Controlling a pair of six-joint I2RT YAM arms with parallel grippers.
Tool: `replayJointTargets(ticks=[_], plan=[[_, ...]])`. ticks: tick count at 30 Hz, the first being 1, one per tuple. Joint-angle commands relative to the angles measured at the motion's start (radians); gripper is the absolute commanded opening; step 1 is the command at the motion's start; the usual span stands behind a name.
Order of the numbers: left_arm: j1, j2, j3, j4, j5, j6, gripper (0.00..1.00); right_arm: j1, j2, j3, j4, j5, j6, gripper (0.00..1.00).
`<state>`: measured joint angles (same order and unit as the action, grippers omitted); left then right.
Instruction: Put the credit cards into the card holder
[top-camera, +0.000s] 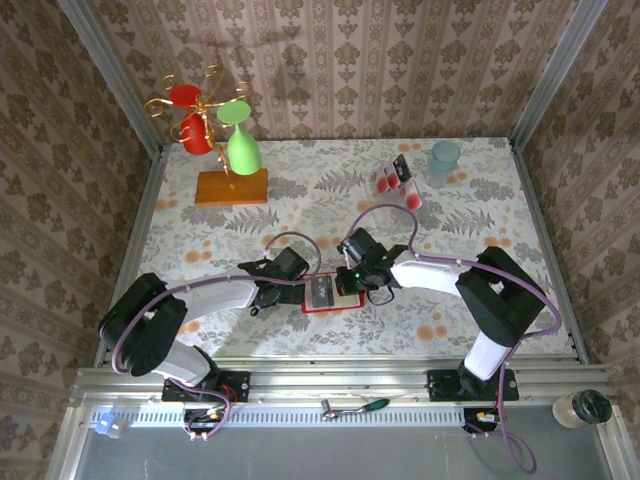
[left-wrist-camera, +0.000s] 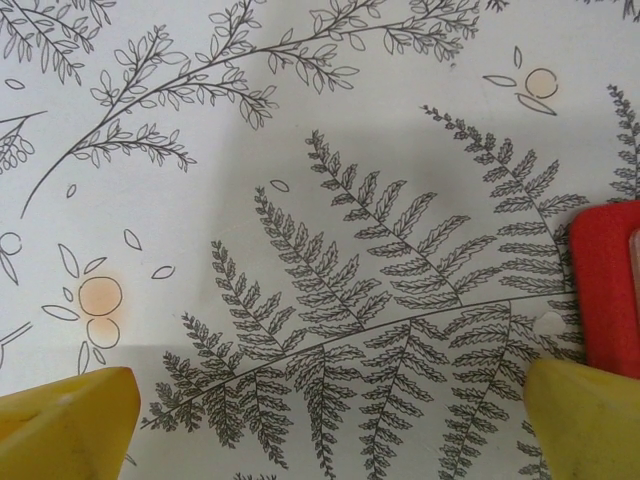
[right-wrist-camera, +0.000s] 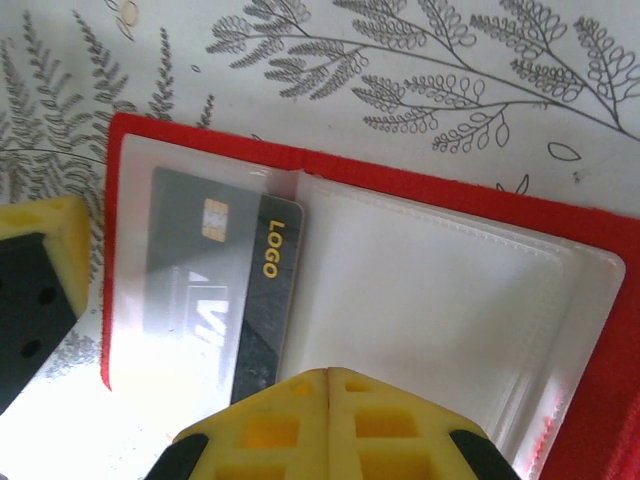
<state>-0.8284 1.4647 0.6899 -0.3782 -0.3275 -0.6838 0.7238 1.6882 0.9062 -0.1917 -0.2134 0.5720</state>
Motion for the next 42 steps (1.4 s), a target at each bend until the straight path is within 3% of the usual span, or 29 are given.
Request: replayJointTargets(ticks=[1, 31, 42], plan=[[0.008, -0.044, -0.002, -0.019, 0.023, 0.006, 1.00, 0.007, -0.032, 0.028, -0.031, -0.013, 0.002, 0.00], [0.000, 0.050, 0.005, 0.012, 0.033, 0.005, 1.00, 0.071, 0.147, 0.108, 0.041, -0.068, 0.040, 0.00], [0.035, -0.074, -0.005, -0.044, 0.013, 0.006, 1.00, 0.040, 0.038, 0.103, -0.020, -0.026, 0.014, 0.00]])
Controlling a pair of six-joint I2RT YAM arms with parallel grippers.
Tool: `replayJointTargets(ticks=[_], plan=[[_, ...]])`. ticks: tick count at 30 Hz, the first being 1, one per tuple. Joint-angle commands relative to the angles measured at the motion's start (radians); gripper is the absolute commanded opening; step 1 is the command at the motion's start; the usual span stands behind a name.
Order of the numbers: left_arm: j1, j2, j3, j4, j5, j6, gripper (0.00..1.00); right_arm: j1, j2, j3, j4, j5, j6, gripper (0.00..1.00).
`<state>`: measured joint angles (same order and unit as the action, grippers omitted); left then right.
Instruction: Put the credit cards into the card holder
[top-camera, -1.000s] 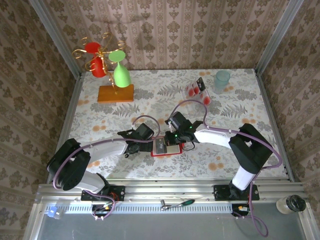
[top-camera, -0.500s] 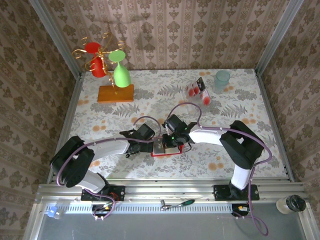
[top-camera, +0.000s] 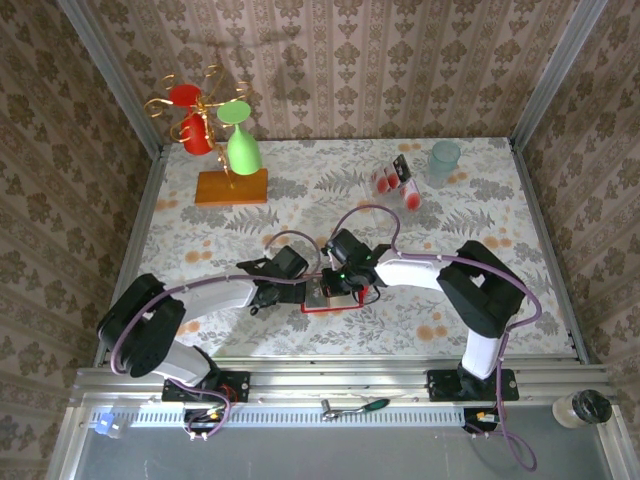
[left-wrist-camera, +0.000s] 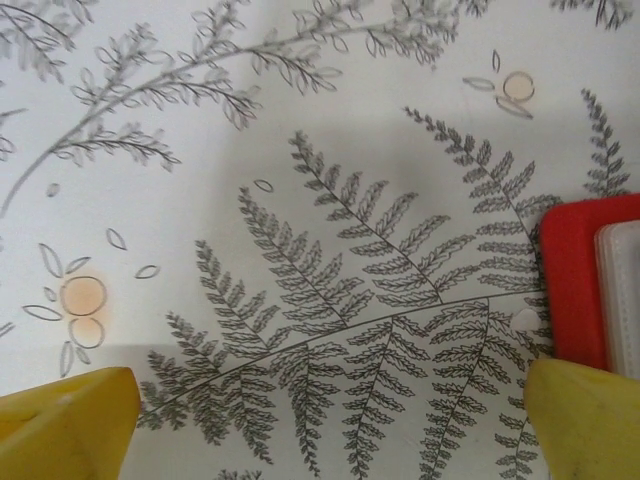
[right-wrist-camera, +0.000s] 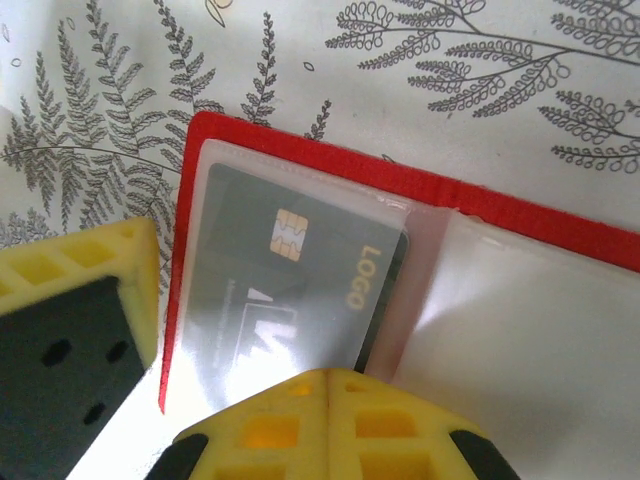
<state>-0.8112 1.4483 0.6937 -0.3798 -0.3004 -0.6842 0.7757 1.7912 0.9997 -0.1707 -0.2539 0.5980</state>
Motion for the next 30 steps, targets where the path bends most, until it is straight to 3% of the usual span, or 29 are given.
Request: replayJointTargets(ticks=[1, 30], plan=[[0.023, -0.070, -0.012, -0.046, -0.014, 0.006, 1.00, -0.017, -0.073, 0.008, -0.049, 0.021, -0.016, 0.00], [0.029, 0.024, -0.017, 0.007, 0.014, 0.011, 1.00, -0.034, 0.060, 0.079, -0.035, 0.009, -0.022, 0.00]])
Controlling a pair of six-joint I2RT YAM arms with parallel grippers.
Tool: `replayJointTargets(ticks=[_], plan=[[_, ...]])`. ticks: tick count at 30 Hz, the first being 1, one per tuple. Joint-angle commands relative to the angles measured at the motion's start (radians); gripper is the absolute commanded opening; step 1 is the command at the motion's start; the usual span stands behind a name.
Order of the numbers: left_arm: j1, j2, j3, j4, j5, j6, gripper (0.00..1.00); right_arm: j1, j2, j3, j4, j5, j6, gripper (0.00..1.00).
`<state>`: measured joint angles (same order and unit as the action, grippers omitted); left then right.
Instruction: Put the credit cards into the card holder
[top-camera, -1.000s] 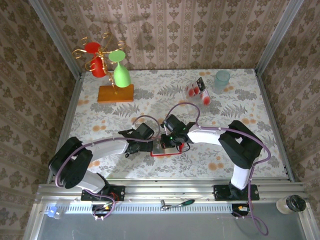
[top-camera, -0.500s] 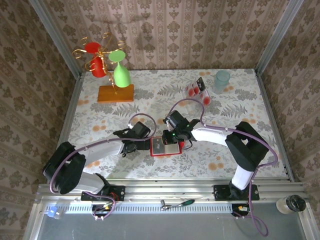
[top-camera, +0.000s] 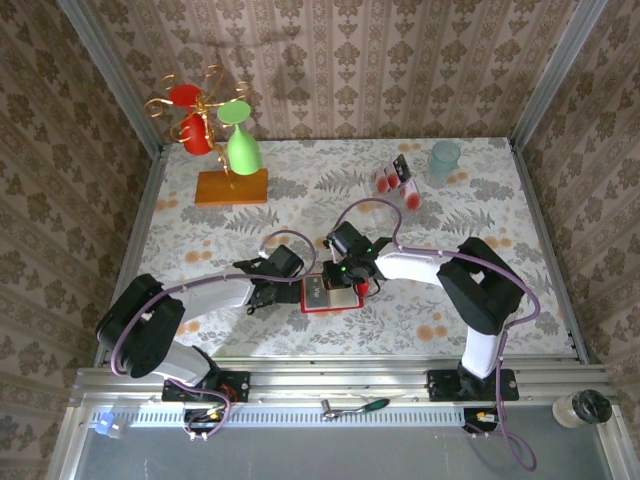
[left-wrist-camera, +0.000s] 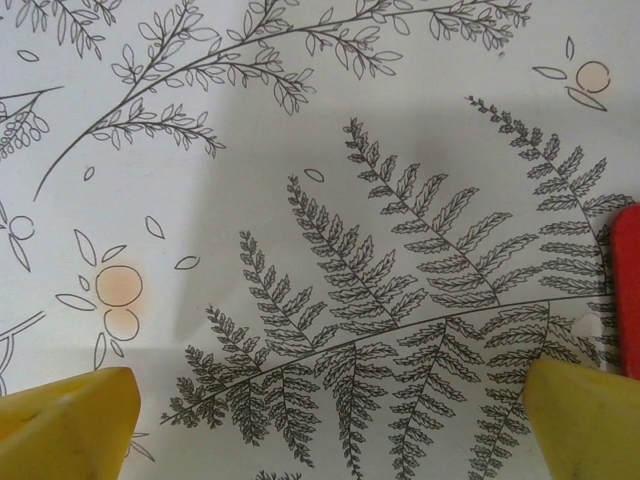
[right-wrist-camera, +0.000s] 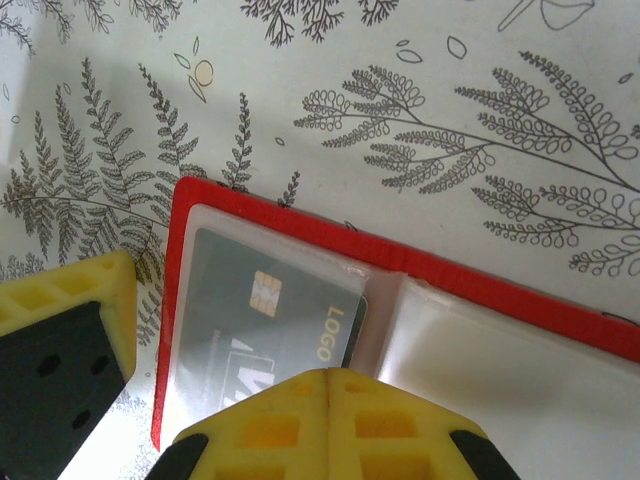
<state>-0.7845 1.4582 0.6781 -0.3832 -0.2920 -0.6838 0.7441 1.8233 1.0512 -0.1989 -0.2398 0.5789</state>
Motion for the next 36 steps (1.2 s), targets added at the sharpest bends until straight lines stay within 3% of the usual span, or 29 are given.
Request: replayJointTargets(ticks=[1, 11, 20, 24, 36], plan=[[0.002, 0.015, -0.002, 0.011, 0.007, 0.011, 1.00, -0.001, 0.034, 0.030, -0.003, -0.013, -0.001, 0.00], [0.000, 0.028, 0.005, 0.018, 0.009, 0.016, 1.00, -0.002, 0.036, 0.046, 0.022, -0.064, 0.027, 0.00], [0.000, -0.003, -0.009, 0.037, 0.009, 0.002, 1.00, -0.011, -0.085, 0.046, -0.038, -0.049, 0.019, 0.00], [-0.001, -0.040, -0.017, 0.051, 0.015, -0.006, 1.00, -0.021, -0.170, 0.022, -0.077, -0.019, 0.006, 0.10], [0.003, -0.185, -0.028, 0.152, 0.057, 0.000, 1.00, -0.091, -0.423, -0.127, -0.178, 0.139, 0.002, 0.55]])
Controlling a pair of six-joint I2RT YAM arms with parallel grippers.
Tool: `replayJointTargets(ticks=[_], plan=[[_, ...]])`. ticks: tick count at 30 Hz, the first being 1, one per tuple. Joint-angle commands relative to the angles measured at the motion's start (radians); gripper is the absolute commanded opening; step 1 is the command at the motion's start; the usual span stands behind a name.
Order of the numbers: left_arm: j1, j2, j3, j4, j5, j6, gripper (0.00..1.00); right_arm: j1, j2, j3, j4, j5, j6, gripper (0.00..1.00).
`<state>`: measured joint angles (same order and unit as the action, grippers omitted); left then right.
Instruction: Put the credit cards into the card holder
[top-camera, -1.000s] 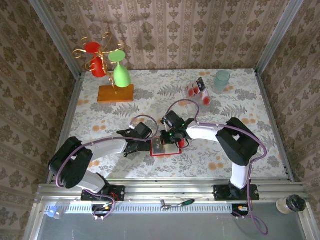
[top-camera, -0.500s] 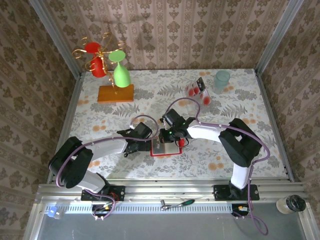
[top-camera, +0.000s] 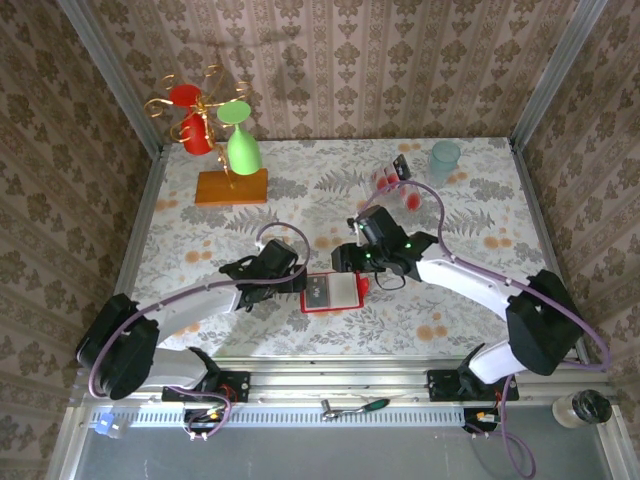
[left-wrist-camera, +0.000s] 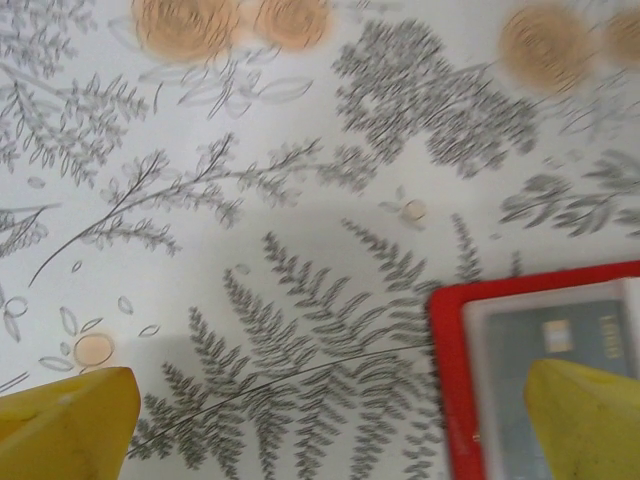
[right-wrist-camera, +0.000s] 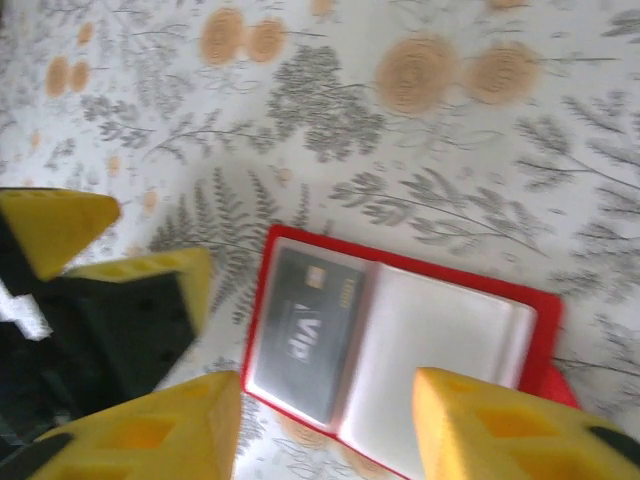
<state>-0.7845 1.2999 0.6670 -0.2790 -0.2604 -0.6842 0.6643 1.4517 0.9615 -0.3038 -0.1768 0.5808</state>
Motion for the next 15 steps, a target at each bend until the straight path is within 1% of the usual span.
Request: replayJointTargets(ticks=[1, 4, 8, 11, 15], plan=[[0.005, -0.030, -0.017, 0.067, 0.037, 0.003, 1.00, -0.012, -0.085, -0.056, -0.083, 0.096, -0.001, 0.58], [0.010, -0.026, -0.022, 0.129, 0.079, -0.007, 1.00, -0.015, -0.145, -0.113, -0.089, 0.140, -0.003, 0.64], [0.013, 0.010, -0.042, 0.240, 0.141, -0.043, 1.00, -0.023, -0.192, -0.184, -0.072, 0.158, 0.005, 0.65], [0.014, 0.053, -0.042, 0.295, 0.184, -0.055, 1.00, -0.030, -0.187, -0.212, -0.045, 0.161, 0.014, 0.65], [0.014, 0.088, -0.036, 0.337, 0.220, -0.071, 1.00, -0.035, -0.137, -0.224, -0.014, 0.161, 0.023, 0.63]])
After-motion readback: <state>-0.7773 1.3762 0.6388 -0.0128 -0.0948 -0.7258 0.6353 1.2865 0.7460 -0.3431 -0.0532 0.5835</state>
